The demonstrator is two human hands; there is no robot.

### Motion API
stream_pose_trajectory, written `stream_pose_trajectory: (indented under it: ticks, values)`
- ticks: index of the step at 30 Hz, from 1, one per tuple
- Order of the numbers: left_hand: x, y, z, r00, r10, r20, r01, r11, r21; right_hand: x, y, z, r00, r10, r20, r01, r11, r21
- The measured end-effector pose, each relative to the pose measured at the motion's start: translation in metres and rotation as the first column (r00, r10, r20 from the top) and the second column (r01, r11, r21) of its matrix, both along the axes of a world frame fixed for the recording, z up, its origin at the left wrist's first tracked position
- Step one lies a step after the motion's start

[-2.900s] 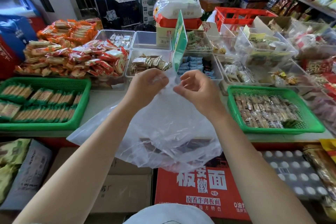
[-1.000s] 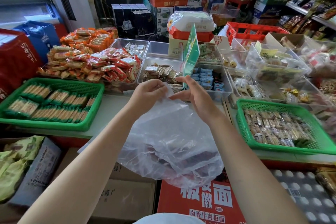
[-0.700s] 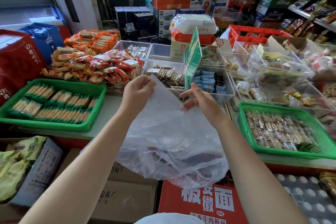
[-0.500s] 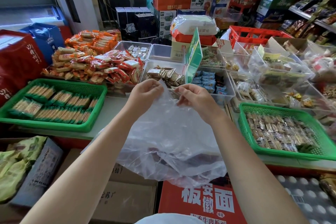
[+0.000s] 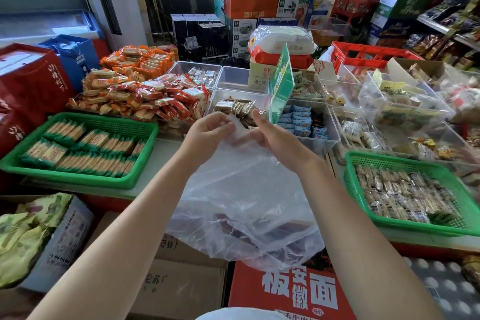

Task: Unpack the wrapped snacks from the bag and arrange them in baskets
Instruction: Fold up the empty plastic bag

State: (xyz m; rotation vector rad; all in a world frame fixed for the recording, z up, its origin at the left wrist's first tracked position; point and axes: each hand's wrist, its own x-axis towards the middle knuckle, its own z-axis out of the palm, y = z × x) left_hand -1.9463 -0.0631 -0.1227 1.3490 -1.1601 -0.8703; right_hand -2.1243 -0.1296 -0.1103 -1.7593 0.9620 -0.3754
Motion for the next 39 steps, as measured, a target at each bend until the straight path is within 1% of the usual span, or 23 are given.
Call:
stream_pose_trajectory:
  ticks: [3, 5, 7, 10, 12, 14, 16, 18, 19, 22, 23, 25, 26, 29, 30, 32, 34, 37, 39]
  values:
    - [0.008, 0.003, 0.000, 0.982, 0.181, -0.057, -0.185, 0.979, -0.089, -0.012, -0.006, -0.007, 0.998, 0.004, -0.056, -0.005, 1.000, -0.019]
    - [0.013, 0.004, 0.000, 0.969, 0.237, -0.070, -0.244, 0.964, -0.107, -0.020, -0.012, -0.015, 0.997, -0.053, -0.050, 0.054, 0.998, 0.012]
    - [0.016, 0.002, -0.003, 0.972, 0.231, -0.047, -0.234, 0.969, -0.081, -0.025, -0.015, -0.019, 0.995, -0.090, -0.042, 0.091, 0.995, 0.041]
    - [0.014, -0.001, -0.005, 0.992, 0.120, -0.028, -0.120, 0.993, -0.016, -0.019, -0.012, -0.015, 0.997, -0.023, 0.068, 0.017, 0.997, 0.077]
    - [0.008, -0.002, -0.004, 0.999, 0.036, -0.004, -0.036, 0.999, 0.011, -0.006, -0.006, -0.004, 0.994, 0.035, 0.107, -0.040, 0.998, 0.049]
    - [0.001, -0.001, -0.001, 1.000, 0.008, 0.010, -0.008, 1.000, 0.011, 0.002, -0.003, -0.001, 0.993, 0.068, 0.097, -0.069, 0.997, 0.015]
    - [0.001, 0.000, 0.002, 0.998, 0.061, -0.009, -0.061, 0.998, -0.027, 0.003, -0.004, -0.002, 0.995, 0.070, 0.069, -0.073, 0.996, 0.052]
    - [0.011, 0.002, 0.002, 0.988, 0.154, -0.015, -0.154, 0.986, -0.070, -0.003, -0.007, -0.007, 0.995, 0.073, 0.072, -0.081, 0.990, 0.117]
    - [0.016, 0.003, 0.002, 0.980, 0.198, -0.021, -0.199, 0.976, -0.086, -0.008, -0.011, -0.011, 0.996, 0.070, 0.061, -0.077, 0.989, 0.125]
    - [0.025, 0.006, -0.001, 0.958, 0.287, -0.020, -0.287, 0.952, -0.106, -0.024, -0.016, -0.019, 1.000, 0.013, -0.021, -0.012, 0.998, 0.061]
    - [0.025, 0.006, -0.002, 0.953, 0.301, -0.016, -0.301, 0.948, -0.107, -0.029, -0.017, -0.020, 0.998, -0.007, -0.061, 0.008, 0.999, 0.031]
    - [0.023, 0.005, -0.003, 0.959, 0.284, -0.019, -0.285, 0.955, -0.088, -0.034, -0.016, -0.018, 0.991, -0.002, -0.131, -0.005, 0.999, -0.051]
    - [0.020, 0.004, -0.003, 0.968, 0.250, -0.022, -0.251, 0.965, -0.069, -0.034, -0.015, -0.016, 0.991, 0.009, -0.132, -0.021, 0.996, -0.091]
    - [0.006, 0.000, -0.002, 0.996, 0.090, 0.002, -0.090, 0.996, -0.014, -0.019, -0.007, -0.005, 0.998, 0.067, -0.014, -0.068, 0.988, -0.139]
    - [0.001, -0.001, -0.001, 0.998, 0.055, 0.016, -0.055, 0.998, -0.010, -0.011, -0.004, -0.002, 0.996, 0.084, 0.010, -0.081, 0.983, -0.164]
    - [-0.008, -0.001, 0.003, 0.999, 0.036, 0.029, -0.036, 0.999, -0.018, 0.003, -0.001, 0.000, 0.993, 0.114, 0.013, -0.109, 0.971, -0.212]
    - [-0.010, 0.001, 0.008, 0.997, 0.072, 0.028, -0.070, 0.996, -0.053, 0.003, -0.003, -0.001, 0.994, 0.108, -0.011, -0.108, 0.970, -0.219]
    - [0.007, 0.005, 0.011, 0.970, 0.240, -0.029, -0.241, 0.964, -0.110, -0.016, -0.005, -0.008, 0.991, 0.070, -0.111, -0.092, 0.973, -0.210]
    - [0.021, 0.006, 0.010, 0.957, 0.289, -0.029, -0.290, 0.949, -0.119, -0.030, -0.010, -0.012, 0.989, 0.036, -0.147, -0.065, 0.978, -0.199]
